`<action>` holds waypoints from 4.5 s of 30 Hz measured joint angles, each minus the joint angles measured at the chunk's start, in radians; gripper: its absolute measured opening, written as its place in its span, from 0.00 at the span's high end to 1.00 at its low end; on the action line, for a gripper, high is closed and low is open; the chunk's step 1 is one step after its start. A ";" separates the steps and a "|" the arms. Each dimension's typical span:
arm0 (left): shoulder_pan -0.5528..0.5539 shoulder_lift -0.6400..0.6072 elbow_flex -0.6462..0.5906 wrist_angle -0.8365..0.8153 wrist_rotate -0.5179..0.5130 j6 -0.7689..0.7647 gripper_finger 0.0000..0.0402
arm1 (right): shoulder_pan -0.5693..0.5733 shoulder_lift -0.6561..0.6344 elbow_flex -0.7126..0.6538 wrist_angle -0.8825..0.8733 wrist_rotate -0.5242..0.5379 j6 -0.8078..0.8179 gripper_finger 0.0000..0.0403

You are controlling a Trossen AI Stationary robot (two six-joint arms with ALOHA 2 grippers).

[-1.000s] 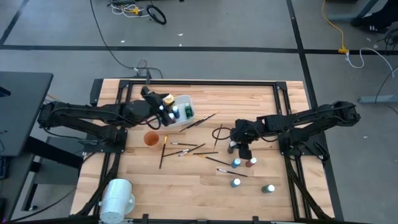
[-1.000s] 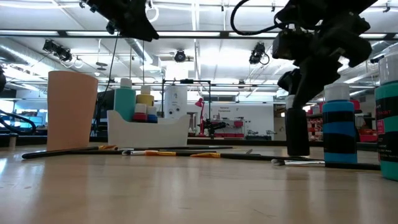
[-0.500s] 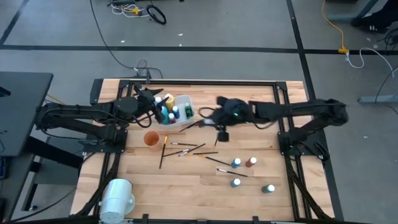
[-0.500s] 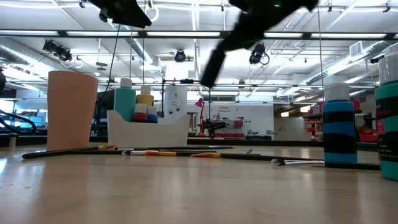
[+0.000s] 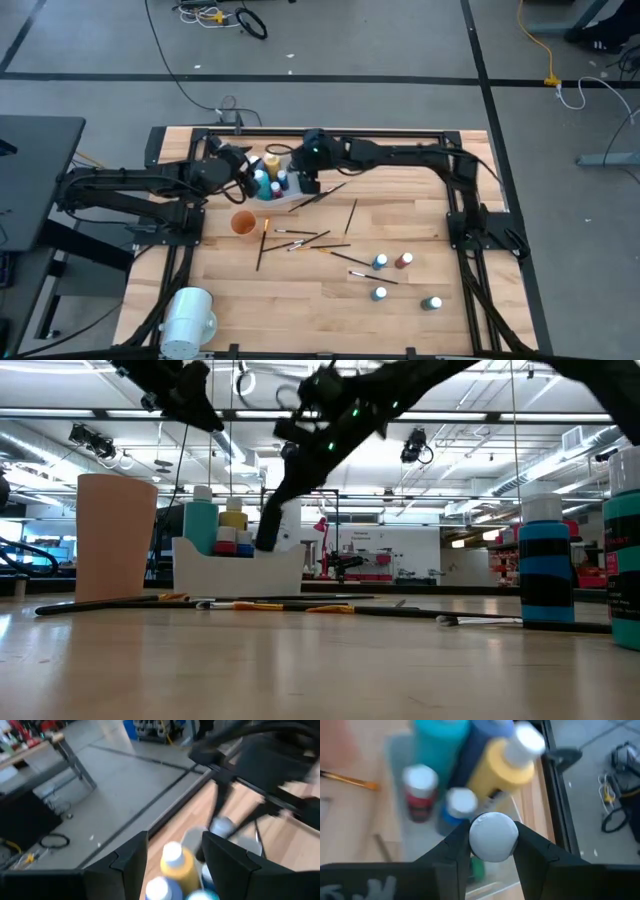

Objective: Pick & Place Paint Supplies
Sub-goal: Put the black silver paint bottle into the white bin, then adjust the white bin

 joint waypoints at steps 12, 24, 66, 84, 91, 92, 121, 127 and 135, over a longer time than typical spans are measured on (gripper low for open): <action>0.000 -0.015 0.000 -0.059 -0.005 -0.019 0.51 | -0.080 0.149 0.051 0.053 -0.137 -0.017 0.70; 0.000 -0.015 0.000 -0.066 -0.004 -0.033 0.51 | -0.083 0.160 0.051 0.131 -0.167 -0.054 0.64; 0.000 -0.014 0.000 -0.183 0.028 -0.164 0.51 | -0.101 0.047 0.046 -0.237 -0.008 0.636 0.53; 0.000 -0.014 0.000 -0.183 0.079 -0.156 0.51 | -0.093 0.097 0.045 -0.243 -0.086 0.771 0.53; 0.000 -0.014 0.000 -0.183 0.078 -0.154 0.51 | -0.088 0.107 0.044 -0.237 -0.079 0.767 0.62; 0.000 -0.014 0.000 -0.183 0.078 -0.154 0.51 | -0.089 0.107 0.044 -0.236 -0.081 0.767 0.65; 0.000 -0.014 0.000 -0.211 0.078 -0.154 0.51 | -0.101 0.093 0.049 -0.358 -0.075 0.817 0.99; 0.000 -0.014 0.000 -0.211 0.079 -0.154 0.51 | -0.088 0.091 0.046 -0.376 -0.103 0.834 0.94; 0.000 -0.014 0.000 -0.211 0.100 -0.153 0.51 | -0.072 0.092 0.042 -0.414 -0.132 0.809 0.89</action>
